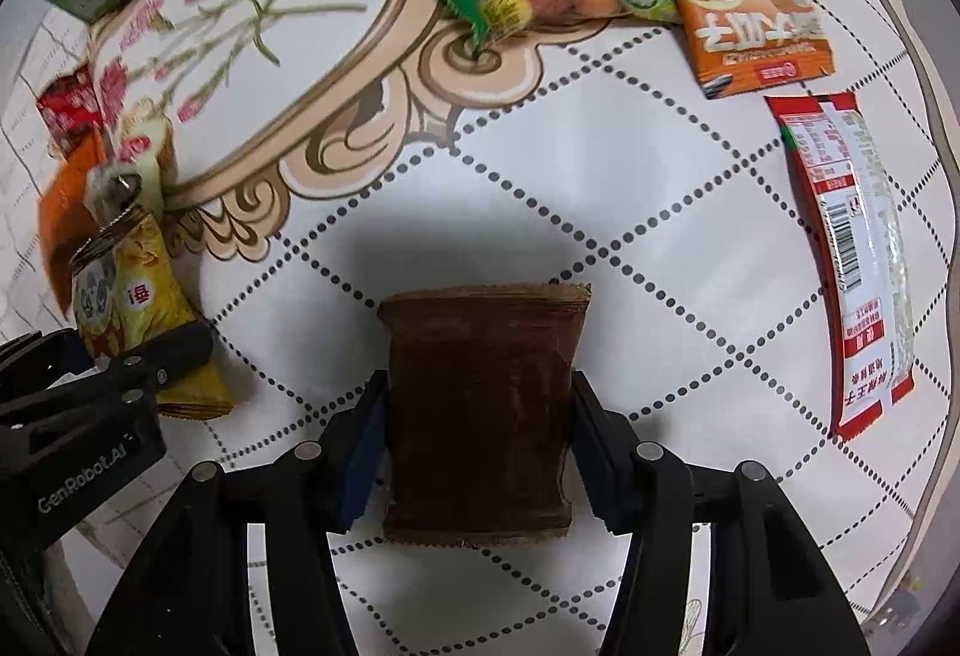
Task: Organize snacks
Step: 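Carry both snacks into the box and open both tools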
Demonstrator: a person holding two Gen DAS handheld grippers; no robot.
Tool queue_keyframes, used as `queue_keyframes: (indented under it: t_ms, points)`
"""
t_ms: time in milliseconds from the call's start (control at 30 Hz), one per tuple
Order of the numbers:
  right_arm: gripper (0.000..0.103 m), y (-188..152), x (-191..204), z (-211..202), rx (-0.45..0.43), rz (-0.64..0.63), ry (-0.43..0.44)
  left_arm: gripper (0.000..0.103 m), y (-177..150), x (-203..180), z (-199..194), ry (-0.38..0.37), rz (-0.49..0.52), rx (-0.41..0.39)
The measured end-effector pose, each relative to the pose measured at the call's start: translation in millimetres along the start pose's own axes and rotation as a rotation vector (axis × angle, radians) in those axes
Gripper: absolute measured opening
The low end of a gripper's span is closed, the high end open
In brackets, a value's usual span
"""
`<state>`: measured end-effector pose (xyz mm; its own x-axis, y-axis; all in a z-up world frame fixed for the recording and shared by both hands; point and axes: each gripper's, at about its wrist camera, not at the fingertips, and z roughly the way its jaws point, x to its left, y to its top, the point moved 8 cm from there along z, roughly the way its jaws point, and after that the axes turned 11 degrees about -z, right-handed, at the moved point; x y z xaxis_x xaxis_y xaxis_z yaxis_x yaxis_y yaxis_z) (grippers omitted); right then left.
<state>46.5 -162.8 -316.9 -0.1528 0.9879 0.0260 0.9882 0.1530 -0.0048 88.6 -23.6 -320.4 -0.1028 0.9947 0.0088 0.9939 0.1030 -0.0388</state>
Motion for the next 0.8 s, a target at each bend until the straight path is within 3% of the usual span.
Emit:
queue_keyframes:
  t_ms: [333,400,600,800]
  points:
    - [0.059,34.8,-9.2,-101.3,-0.161,0.011,0.111,0.048,19.3,-17.0,-102.1,-0.148,-0.008,-0.117]
    - [0.059,52.3,-6.5,-134.0,-0.215,0.023,0.185,0.048,34.1,-22.2,-130.2,-0.198,-0.018,-0.147]
    - [0.059,120.1,1.7,-210.9,-0.363,0.016,0.253,0.048,101.5,-35.4,-204.2,-0.305,-0.019,-0.234]
    - [0.059,201.2,-8.7,-241.7,-0.431,-0.014,0.205,0.048,186.1,-50.9,-220.8,-0.299,-0.021,-0.234]
